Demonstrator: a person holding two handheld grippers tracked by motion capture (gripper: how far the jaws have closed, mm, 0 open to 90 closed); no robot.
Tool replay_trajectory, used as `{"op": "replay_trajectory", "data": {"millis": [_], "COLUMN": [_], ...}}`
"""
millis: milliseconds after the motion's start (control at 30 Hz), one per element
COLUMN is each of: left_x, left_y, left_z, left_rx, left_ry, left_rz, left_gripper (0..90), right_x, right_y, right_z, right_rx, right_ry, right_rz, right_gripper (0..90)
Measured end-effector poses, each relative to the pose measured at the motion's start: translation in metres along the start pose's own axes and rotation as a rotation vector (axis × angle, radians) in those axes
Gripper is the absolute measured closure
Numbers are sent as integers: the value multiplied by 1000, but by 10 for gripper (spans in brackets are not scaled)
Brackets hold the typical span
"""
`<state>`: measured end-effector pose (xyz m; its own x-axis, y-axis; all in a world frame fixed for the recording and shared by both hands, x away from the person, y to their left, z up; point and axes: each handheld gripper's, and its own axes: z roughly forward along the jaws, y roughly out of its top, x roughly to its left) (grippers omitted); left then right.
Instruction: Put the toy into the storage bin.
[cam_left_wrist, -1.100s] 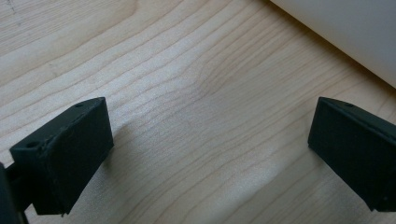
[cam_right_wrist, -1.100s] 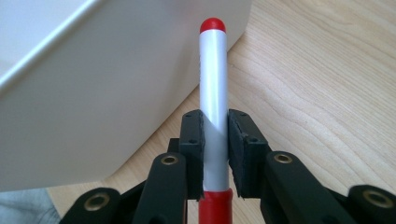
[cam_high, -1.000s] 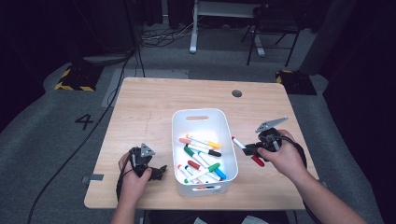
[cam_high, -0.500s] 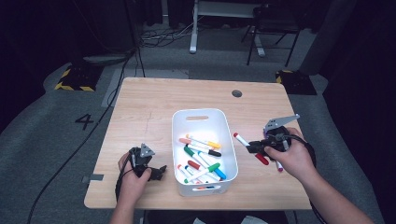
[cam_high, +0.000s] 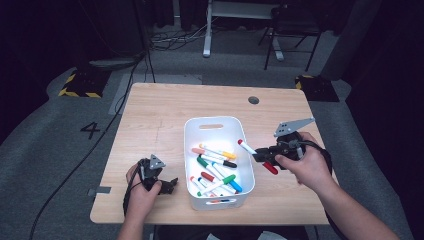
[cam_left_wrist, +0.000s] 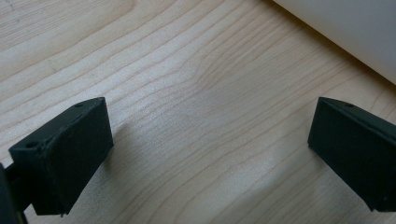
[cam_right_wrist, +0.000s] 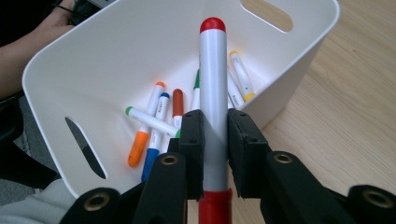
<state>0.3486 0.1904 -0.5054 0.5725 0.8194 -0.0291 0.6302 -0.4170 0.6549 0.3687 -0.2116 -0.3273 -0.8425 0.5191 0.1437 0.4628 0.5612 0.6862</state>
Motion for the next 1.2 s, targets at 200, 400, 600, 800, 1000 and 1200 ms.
{"op": "replay_trajectory", "data": {"millis": [200,400,600,800,1000,1200], "left_x": [0,0,1,2,2,2], "left_y": [0,0,1,2,2,2], "left_z": [0,0,0,1,1,1], "left_rx": [0,0,4,3,3,4], "left_ry": [0,-3,0,-2,-1,-1], "left_rz": [0,-2,5,10,11,10], "left_gripper": [1,1,1,1,1,1], "right_x": [12,20,30,39,46,49], "right_y": [12,18,26,33,31,28], "right_z": [9,20,31,36,46,53], "right_rx": [-1,8,18,21,62,107], "right_ry": [26,56,72,100,117,94], "right_rz": [-44,-63,-90,-110,-136,-177], "right_gripper": [771,771,771,771,771,771]}}
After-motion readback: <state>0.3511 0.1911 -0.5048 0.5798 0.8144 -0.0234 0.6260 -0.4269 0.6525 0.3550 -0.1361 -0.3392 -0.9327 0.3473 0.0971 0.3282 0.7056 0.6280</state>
